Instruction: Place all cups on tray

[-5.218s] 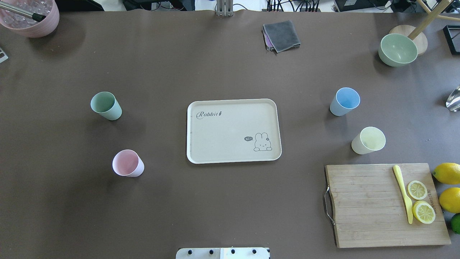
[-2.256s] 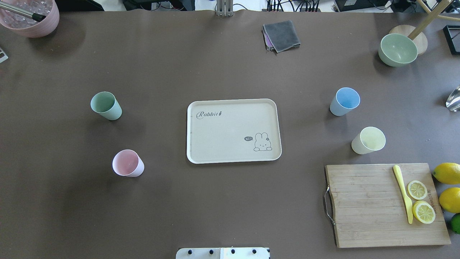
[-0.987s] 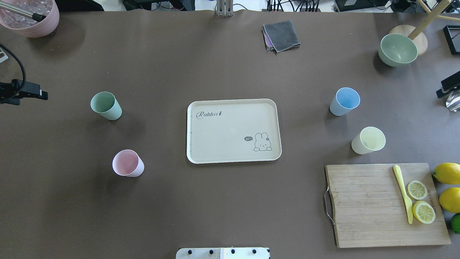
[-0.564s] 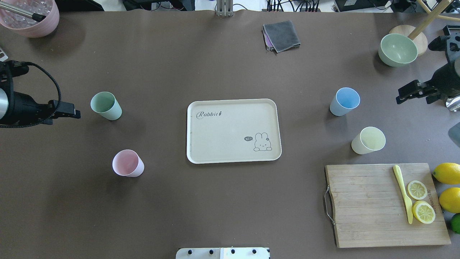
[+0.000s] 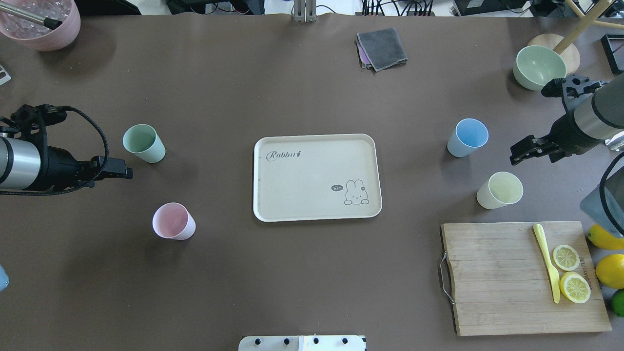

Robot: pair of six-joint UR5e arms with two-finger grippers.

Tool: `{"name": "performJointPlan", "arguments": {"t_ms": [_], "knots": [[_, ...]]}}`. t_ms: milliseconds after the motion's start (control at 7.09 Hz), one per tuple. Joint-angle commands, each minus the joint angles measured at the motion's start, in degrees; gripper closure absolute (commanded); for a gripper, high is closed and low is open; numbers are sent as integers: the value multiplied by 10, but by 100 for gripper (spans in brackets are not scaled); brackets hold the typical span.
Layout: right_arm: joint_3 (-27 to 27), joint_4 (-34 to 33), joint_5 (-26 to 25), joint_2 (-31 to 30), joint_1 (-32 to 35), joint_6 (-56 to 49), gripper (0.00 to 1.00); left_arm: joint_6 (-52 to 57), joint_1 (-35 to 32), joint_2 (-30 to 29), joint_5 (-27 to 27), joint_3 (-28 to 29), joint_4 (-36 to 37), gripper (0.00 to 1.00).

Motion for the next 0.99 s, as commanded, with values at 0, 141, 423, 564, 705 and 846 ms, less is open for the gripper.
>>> {"name": "performJointPlan", "arguments": {"t_ms": [0, 141, 423, 564, 705, 846], "knots": [[0, 0, -9, -12, -32, 1, 0, -1, 5, 0, 1, -4, 0, 2], [0, 0, -9, -13, -40, 1, 0, -1, 18, 0, 1, -6, 0, 2], [0, 0, -8, -16, -58, 1, 2, -11, 30, 16, 1, -24, 0, 2], [-1, 0, -10, -20, -60, 0, 75, -11, 33, 19, 1, -24, 0, 3], [1, 3, -10, -19, -61, -1, 100, -11, 41, 19, 1, -29, 0, 16], [-2, 4, -11, -15, -61, 1, 100, -11, 49, 19, 2, -32, 0, 21]]}}
